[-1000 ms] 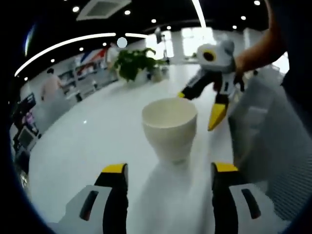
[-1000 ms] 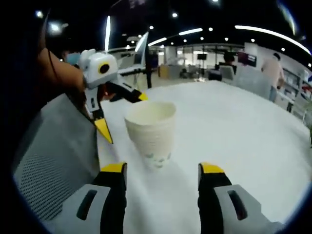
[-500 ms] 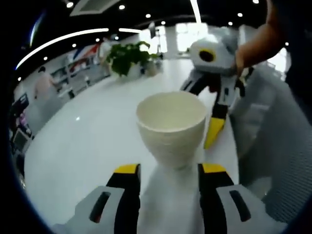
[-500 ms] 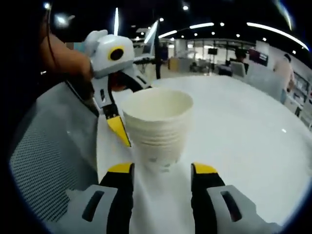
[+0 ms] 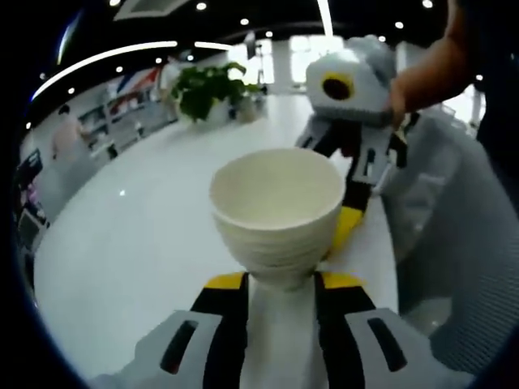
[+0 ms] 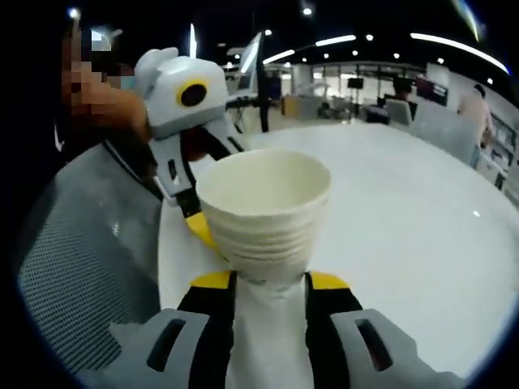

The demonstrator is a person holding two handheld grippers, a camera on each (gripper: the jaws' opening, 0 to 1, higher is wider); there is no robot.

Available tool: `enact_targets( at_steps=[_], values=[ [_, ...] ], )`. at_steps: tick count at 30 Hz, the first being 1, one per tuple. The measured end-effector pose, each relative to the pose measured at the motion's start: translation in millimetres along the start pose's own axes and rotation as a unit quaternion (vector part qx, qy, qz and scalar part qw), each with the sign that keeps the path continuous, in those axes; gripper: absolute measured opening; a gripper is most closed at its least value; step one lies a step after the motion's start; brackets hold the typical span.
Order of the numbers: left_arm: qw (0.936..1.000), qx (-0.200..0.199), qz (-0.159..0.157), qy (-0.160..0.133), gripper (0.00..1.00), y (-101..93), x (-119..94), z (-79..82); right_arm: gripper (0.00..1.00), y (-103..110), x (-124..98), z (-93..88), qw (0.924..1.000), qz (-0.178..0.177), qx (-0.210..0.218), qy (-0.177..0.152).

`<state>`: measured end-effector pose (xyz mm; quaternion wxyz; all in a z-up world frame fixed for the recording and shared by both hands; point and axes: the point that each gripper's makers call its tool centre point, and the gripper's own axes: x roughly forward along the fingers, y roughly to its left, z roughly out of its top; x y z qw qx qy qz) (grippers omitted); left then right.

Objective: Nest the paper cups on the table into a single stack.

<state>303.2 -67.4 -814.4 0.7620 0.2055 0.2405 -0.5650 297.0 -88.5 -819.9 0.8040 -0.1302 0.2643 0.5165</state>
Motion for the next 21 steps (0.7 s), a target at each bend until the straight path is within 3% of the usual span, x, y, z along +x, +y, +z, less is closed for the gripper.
enact_targets(
  at_steps=[11,21],
  values=[
    [0.9998,-0.012,-0.010,0.015,0.30,7.6,-1.2,3.4,0.30,-4.7,0.5,5.3,0.9999,0.012,-0.003,0.000],
    [0.9997,-0.006,-0.008,0.023,0.29,31.6,1.4,12.0,0.29,-29.8,6.0,17.7,0.9998,0.021,-0.005,0.000]
  ],
)
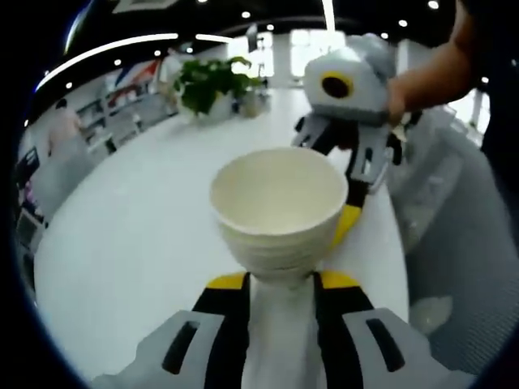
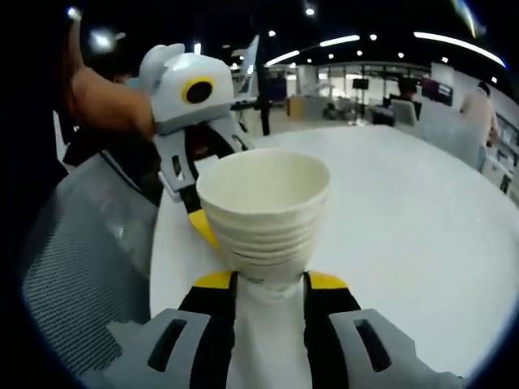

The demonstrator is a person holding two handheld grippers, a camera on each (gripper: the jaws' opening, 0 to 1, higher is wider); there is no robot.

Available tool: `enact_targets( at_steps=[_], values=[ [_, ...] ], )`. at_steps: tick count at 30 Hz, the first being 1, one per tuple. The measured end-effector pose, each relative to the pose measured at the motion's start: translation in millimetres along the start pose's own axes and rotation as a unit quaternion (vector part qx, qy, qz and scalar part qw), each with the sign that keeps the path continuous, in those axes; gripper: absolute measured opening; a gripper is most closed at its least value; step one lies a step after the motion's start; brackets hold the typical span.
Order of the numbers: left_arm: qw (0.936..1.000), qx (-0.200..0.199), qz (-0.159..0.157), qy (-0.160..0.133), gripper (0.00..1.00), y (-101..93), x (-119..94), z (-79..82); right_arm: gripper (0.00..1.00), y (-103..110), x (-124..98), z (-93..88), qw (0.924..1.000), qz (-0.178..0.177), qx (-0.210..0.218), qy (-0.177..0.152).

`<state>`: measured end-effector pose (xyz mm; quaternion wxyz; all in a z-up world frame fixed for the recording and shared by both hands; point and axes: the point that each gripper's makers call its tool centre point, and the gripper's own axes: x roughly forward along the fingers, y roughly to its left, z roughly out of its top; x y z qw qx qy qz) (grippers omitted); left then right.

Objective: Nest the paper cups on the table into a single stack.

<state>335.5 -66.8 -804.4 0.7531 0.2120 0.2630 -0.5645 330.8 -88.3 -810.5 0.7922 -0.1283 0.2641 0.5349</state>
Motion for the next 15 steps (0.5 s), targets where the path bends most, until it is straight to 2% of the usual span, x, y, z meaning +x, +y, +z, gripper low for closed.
enact_targets(
  at_steps=[4,11,15],
  values=[
    [0.9999,-0.011,0.001,0.005,0.29,19.6,3.6,3.3,0.29,-18.2,4.2,8.7,0.9998,0.001,-0.017,0.005],
    [0.9998,-0.021,0.005,0.000,0.29,60.3,8.9,15.1,0.28,-56.2,11.4,24.9,0.9998,0.003,-0.020,-0.004],
    [0.9998,-0.010,0.015,0.003,0.29,83.7,14.8,19.4,0.28,-77.7,19.1,32.5,0.9997,-0.002,-0.022,-0.005]
  ],
)
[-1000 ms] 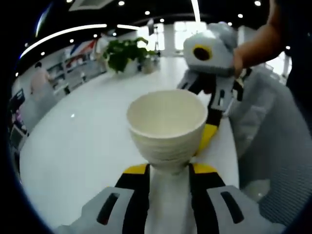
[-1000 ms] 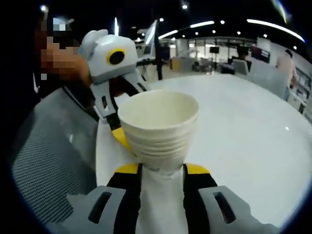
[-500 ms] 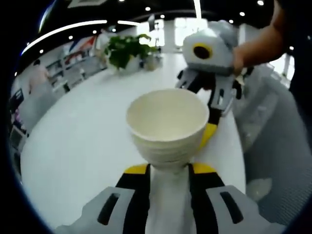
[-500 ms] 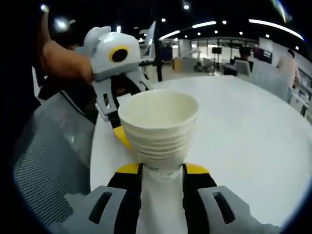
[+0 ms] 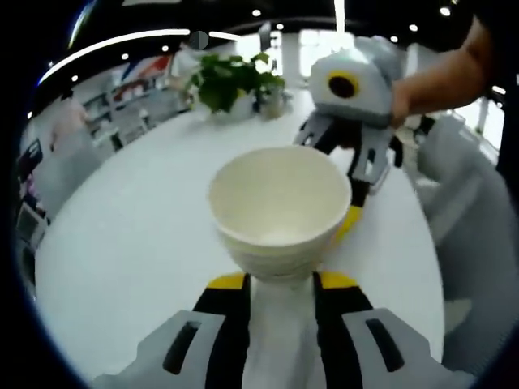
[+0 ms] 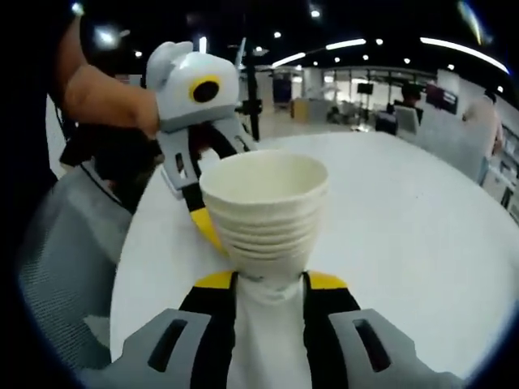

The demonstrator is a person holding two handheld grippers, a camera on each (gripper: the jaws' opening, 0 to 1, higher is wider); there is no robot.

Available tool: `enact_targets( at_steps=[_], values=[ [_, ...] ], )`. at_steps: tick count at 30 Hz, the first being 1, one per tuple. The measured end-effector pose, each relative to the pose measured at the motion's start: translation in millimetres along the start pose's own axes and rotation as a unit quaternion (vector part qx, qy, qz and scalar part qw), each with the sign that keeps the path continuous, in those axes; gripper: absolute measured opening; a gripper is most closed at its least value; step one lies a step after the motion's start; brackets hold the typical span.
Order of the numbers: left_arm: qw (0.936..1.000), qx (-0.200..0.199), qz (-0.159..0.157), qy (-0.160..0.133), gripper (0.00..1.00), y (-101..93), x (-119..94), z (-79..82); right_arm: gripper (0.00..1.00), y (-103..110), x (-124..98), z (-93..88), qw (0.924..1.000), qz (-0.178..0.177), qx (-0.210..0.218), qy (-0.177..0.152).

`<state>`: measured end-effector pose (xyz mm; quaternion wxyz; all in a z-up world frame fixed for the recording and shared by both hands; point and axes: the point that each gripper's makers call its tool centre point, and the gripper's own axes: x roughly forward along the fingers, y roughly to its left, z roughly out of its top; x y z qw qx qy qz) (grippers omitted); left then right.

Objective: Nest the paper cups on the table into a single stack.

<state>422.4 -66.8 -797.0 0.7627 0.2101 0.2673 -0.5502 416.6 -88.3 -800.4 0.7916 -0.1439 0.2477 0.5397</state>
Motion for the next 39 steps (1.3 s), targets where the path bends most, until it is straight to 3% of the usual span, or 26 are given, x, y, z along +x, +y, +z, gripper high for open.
enact_targets(
  at_steps=[10,19,31,39],
  values=[
    [0.9999,0.009,0.008,-0.005,0.29,50.1,8.7,8.1,0.29,-44.5,16.3,14.3,1.0000,-0.003,-0.001,0.000],
    [0.9999,0.011,0.012,-0.002,0.29,72.7,16.1,6.4,0.28,-68.6,28.8,15.0,0.9999,0.003,-0.001,0.011],
    [0.9998,0.019,0.009,0.003,0.29,96.0,22.0,14.7,0.28,-91.4,33.6,22.3,0.9999,-0.003,0.000,0.015],
    [0.9998,0.010,-0.001,0.017,0.29,91.5,30.8,2.3,0.29,-87.2,40.2,8.0,0.9995,0.001,0.006,0.031]
  ],
)
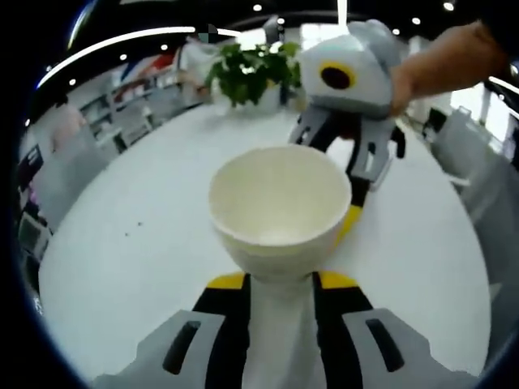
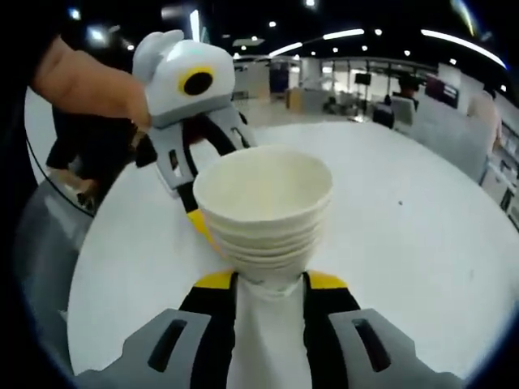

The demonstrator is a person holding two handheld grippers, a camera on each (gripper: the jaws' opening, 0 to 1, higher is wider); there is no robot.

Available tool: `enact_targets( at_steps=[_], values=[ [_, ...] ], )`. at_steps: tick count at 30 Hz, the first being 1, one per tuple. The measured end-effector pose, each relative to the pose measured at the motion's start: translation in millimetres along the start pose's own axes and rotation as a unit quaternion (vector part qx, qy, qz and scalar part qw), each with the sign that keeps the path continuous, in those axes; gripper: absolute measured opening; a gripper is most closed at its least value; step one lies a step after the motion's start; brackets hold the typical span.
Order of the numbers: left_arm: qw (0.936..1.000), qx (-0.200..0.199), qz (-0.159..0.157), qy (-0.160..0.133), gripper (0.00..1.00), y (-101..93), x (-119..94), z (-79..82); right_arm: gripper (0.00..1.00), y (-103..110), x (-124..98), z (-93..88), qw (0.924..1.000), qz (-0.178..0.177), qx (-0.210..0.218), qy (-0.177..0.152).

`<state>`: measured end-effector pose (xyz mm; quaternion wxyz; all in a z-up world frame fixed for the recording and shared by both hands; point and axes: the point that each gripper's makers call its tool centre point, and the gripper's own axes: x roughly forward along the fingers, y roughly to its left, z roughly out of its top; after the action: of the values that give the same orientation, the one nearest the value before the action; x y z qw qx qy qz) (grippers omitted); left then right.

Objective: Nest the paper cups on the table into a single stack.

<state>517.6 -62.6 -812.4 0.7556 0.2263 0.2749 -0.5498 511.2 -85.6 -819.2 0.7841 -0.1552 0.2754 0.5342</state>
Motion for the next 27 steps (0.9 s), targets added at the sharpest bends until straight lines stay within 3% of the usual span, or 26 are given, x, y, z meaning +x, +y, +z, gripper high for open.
enact_targets(
  at_steps=[4,11,13,15,19,22,25,27],
  values=[
    [0.9999,-0.001,0.001,-0.011,0.29,-0.2,-2.1,0.8,0.29,-1.1,-1.3,0.2,0.9998,-0.005,0.015,-0.011],
    [0.9996,-0.022,0.017,-0.002,0.30,1.4,-0.2,-2.6,0.29,0.0,-1.1,-6.1,0.9995,-0.020,0.025,0.006],
    [0.9969,-0.050,0.058,-0.014,0.45,11.1,-4.3,-2.3,0.35,-1.0,-3.2,-10.1,0.9993,-0.029,0.023,0.009],
    [0.9930,-0.090,0.069,-0.033,0.61,14.5,-7.3,-3.4,0.42,-4.6,-9.0,-15.2,0.9980,-0.048,0.041,0.008],
    [0.9872,-0.111,0.100,-0.054,0.77,19.5,-20.5,-11.7,0.57,-9.6,-22.0,-24.6,0.9930,-0.091,0.075,-0.011],
    [0.9841,-0.131,0.108,-0.052,0.90,15.2,-29.2,-20.8,0.67,-6.7,-32.5,-31.7,0.9900,-0.105,0.091,-0.021],
    [0.9810,-0.138,0.124,-0.057,0.98,10.4,-40.8,-26.5,0.74,-1.1,-42.6,-33.9,0.9883,-0.112,0.097,-0.035],
    [0.9769,-0.164,0.126,-0.054,0.99,4.8,-47.5,-32.4,0.78,3.0,-50.5,-32.8,0.9863,-0.122,0.102,-0.045]
  ],
)
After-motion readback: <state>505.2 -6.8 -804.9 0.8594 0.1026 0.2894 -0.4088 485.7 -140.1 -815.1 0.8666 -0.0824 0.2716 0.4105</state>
